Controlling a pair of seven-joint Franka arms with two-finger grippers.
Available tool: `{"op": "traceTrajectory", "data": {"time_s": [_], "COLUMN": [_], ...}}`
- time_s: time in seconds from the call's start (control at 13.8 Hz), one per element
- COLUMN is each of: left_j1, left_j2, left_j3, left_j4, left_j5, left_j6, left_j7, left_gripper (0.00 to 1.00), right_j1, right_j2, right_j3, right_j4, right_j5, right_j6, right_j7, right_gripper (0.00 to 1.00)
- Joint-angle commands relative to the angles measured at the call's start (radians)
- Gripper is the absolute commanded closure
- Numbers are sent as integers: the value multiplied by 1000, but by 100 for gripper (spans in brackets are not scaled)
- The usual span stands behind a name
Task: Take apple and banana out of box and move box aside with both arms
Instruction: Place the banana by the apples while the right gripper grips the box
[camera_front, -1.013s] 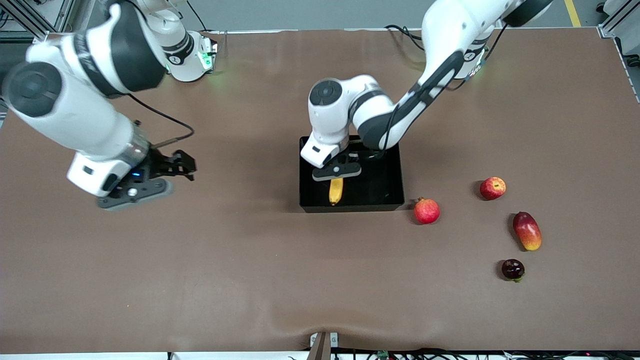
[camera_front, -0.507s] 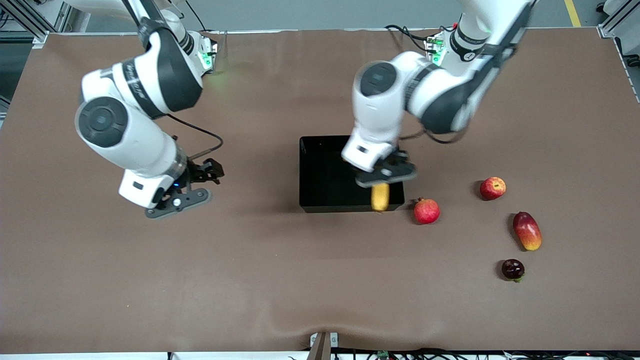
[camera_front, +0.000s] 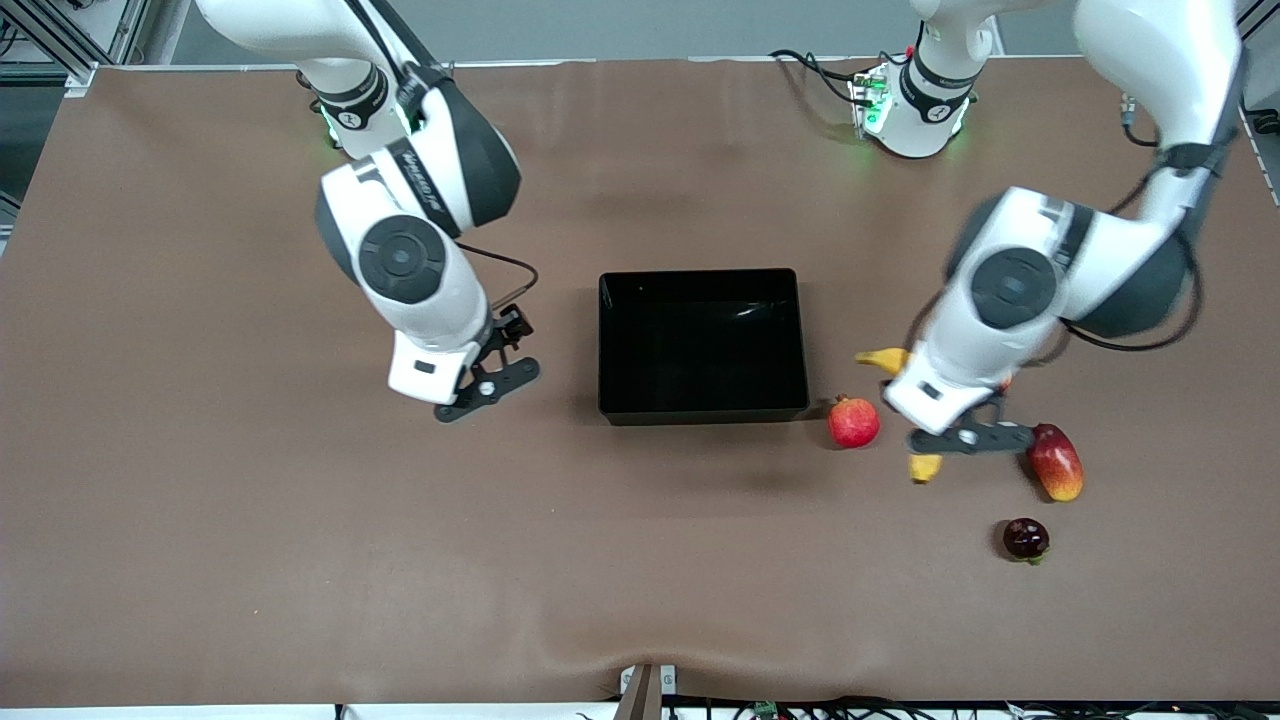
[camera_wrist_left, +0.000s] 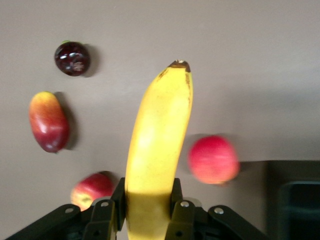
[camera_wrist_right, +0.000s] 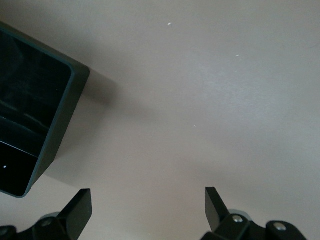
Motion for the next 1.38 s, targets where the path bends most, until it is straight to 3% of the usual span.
{"op": "traceTrajectory", "data": {"time_s": [0.0,0.22,0.51,0.87,0.94,1.01,1.09,1.3], "left_j1": [67,102,148,168,167,168,170,179], "left_j2": [54,155,286,358,358,356,349,285], "left_j3": [-11,0,4,4,4,9,11,9], "left_j4": [-14,-14,-7,-1,-1,-1,-2,-1], "left_j5": [-11,16,154,168,167,168,168,167], "left_j6": [66,156,293,379,379,379,379,359], "left_j7": [113,159,168,171,157,150,145,147], "left_gripper": [100,100,100,100,64,20,0,0], "right_j1": [6,29,113,173,173,173,175,199], "right_j2": [30,66,143,215,215,215,220,234], "right_j3": [-6,-6,-6,-6,-6,-6,-6,-6], "right_j4": [24,24,22,12,12,10,9,-2], "right_j5": [-7,-6,-9,-4,-4,-4,-4,-6], "right_j6": [51,89,143,332,326,326,326,321], "right_j7": [9,9,21,237,249,249,245,246], "right_gripper": [0,0,0,0,0,0,0,0]}}
